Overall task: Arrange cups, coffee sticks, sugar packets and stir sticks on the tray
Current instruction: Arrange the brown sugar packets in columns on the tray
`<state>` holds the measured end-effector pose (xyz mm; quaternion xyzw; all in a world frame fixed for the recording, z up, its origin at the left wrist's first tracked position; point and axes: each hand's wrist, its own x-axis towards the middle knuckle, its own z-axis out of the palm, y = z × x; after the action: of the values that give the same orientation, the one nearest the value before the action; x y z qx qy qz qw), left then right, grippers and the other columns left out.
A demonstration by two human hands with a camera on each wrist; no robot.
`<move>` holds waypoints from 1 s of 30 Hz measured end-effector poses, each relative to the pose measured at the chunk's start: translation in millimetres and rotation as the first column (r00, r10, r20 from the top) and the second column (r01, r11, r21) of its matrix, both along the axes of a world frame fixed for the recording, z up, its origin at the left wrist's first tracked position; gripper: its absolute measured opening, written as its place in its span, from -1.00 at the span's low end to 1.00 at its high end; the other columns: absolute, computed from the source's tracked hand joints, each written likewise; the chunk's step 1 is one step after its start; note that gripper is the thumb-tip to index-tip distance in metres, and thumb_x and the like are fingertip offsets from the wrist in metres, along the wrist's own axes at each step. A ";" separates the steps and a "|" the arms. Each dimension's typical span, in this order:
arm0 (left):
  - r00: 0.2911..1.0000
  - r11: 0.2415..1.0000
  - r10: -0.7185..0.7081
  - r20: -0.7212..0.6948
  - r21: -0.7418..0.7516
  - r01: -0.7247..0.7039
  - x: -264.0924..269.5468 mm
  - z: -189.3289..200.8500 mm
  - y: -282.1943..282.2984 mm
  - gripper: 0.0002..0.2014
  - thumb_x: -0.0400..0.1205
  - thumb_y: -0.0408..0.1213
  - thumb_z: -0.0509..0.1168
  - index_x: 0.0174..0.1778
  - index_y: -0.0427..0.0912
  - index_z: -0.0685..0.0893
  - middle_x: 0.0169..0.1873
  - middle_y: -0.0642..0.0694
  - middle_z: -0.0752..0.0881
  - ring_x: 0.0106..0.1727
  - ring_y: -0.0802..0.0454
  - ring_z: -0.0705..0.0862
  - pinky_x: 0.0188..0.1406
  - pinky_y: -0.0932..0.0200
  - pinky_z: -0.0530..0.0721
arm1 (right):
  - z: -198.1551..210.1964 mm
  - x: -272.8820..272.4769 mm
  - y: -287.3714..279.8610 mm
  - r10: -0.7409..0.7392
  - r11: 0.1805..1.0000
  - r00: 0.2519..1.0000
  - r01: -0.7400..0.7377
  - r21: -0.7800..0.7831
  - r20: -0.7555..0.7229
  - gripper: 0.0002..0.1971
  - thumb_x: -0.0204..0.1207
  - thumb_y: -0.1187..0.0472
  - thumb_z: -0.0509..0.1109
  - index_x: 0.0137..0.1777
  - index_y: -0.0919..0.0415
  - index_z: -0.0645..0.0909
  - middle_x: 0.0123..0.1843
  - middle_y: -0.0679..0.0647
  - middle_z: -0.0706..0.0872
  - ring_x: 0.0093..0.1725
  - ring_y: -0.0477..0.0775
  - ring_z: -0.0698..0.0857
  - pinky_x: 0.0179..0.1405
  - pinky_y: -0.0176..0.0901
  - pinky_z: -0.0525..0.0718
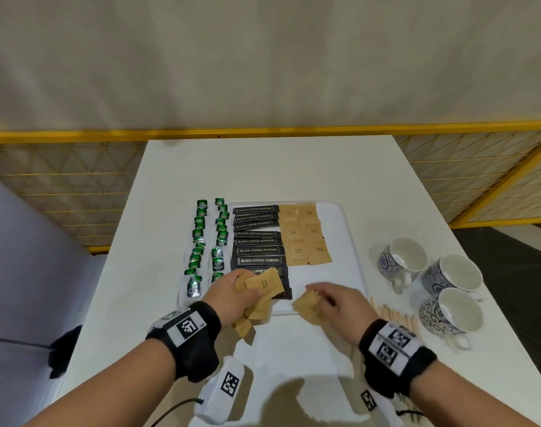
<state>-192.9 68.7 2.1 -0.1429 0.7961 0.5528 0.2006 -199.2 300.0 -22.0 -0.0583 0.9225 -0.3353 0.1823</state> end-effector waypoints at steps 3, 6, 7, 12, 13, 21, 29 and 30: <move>1.000 1.000 0.009 0.010 -0.019 -0.008 -2.2 -5.1 -6.7 -0.86 0.60 -0.27 0.37 -0.08 0.08 0.59 -0.21 0.00 0.72 -0.28 0.10 0.66 -0.36 0.29 0.62 | 5.5 -28.1 0.8 -0.330 0.860 0.909 0.401 -0.316 0.256 -0.69 0.63 0.35 0.21 0.27 0.05 0.62 -0.07 0.08 0.74 -0.33 -0.01 0.72 -0.16 -0.01 0.79; 0.999 0.999 0.027 0.032 -0.020 -0.026 -3.8 -9.8 -11.7 -0.87 0.58 -0.25 0.39 -0.05 0.08 0.61 -0.17 -0.03 0.74 -0.23 0.05 0.68 -0.25 0.19 0.63 | 6.4 -51.6 -4.0 -0.401 0.744 0.824 0.548 -0.383 0.399 -0.75 0.61 0.40 0.23 0.16 0.09 0.55 0.00 0.19 0.75 -0.39 0.04 0.72 -0.22 -0.01 0.80; 0.999 0.999 0.031 0.039 -0.012 -0.030 -4.4 -10.9 -13.0 -0.87 0.58 -0.25 0.39 -0.05 0.08 0.62 -0.16 -0.03 0.75 -0.21 0.03 0.69 -0.25 0.19 0.64 | 4.9 -56.9 -5.9 -0.409 0.732 0.815 0.562 -0.386 0.410 -0.77 0.60 0.42 0.23 0.11 0.10 0.56 0.03 0.23 0.75 -0.37 0.08 0.72 -0.22 -0.02 0.80; 0.998 1.000 0.028 0.051 -0.004 -0.027 -7.7 -14.1 -17.8 -0.88 0.58 -0.25 0.39 -0.03 0.06 0.64 -0.17 -0.02 0.76 -0.21 0.04 0.72 -0.25 0.20 0.67 | -6.3 -69.7 -14.3 -0.426 0.714 0.788 0.595 -0.370 0.446 -0.77 0.62 0.42 0.23 0.03 0.10 0.64 0.12 0.20 0.73 -0.26 0.13 0.74 -0.08 -0.03 0.79; 0.998 1.000 0.030 0.054 -0.004 -0.030 -8.4 -14.8 -18.2 -0.88 0.59 -0.26 0.39 -0.03 0.05 0.64 -0.16 -0.03 0.77 -0.20 0.03 0.72 -0.25 0.20 0.67 | -7.2 -71.1 -16.0 -0.431 0.710 0.785 0.600 -0.369 0.446 -0.76 0.61 0.42 0.22 0.02 0.11 0.66 0.12 0.18 0.73 -0.24 0.11 0.74 -0.09 -0.07 0.79; 0.997 0.999 0.031 0.070 -0.022 -0.030 -13.2 -19.2 -18.5 -0.87 0.58 -0.24 0.40 -0.01 0.04 0.64 -0.14 -0.02 0.77 -0.21 0.03 0.72 -0.27 0.20 0.67 | -14.6 -74.3 -27.9 -0.443 0.692 0.789 0.603 -0.397 0.427 -0.72 0.49 0.48 0.41 0.15 0.23 0.64 0.00 0.22 0.76 -0.14 0.09 0.73 -0.21 -0.22 0.75; 0.997 1.000 0.024 0.070 -0.020 -0.023 -16.4 -19.9 -16.9 -0.86 0.59 -0.27 0.39 0.03 -0.01 0.62 -0.17 -0.01 0.75 -0.31 0.10 0.70 -0.48 0.36 0.59 | -25.4 -72.9 -34.1 -0.473 0.747 0.814 0.574 -0.335 0.338 -0.70 0.50 0.34 0.45 0.17 0.10 0.54 -0.06 0.15 0.75 -0.14 0.08 0.76 -0.28 -0.15 0.73; 0.997 1.000 0.022 0.068 -0.022 -0.020 -16.4 -19.8 -16.3 -0.87 0.60 -0.27 0.38 0.02 -0.01 0.62 -0.18 0.00 0.75 -0.32 0.11 0.69 -0.49 0.36 0.59 | -25.6 -72.6 -34.8 -0.471 0.775 0.828 0.553 -0.306 0.305 -0.72 0.48 0.31 0.47 0.13 0.08 0.54 -0.11 0.13 0.74 -0.19 0.07 0.75 -0.31 -0.16 0.72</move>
<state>-209.3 52.4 -17.7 -0.1721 0.7931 0.5412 0.2203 -271.7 265.1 -47.6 0.1979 0.7949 -0.5491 0.1656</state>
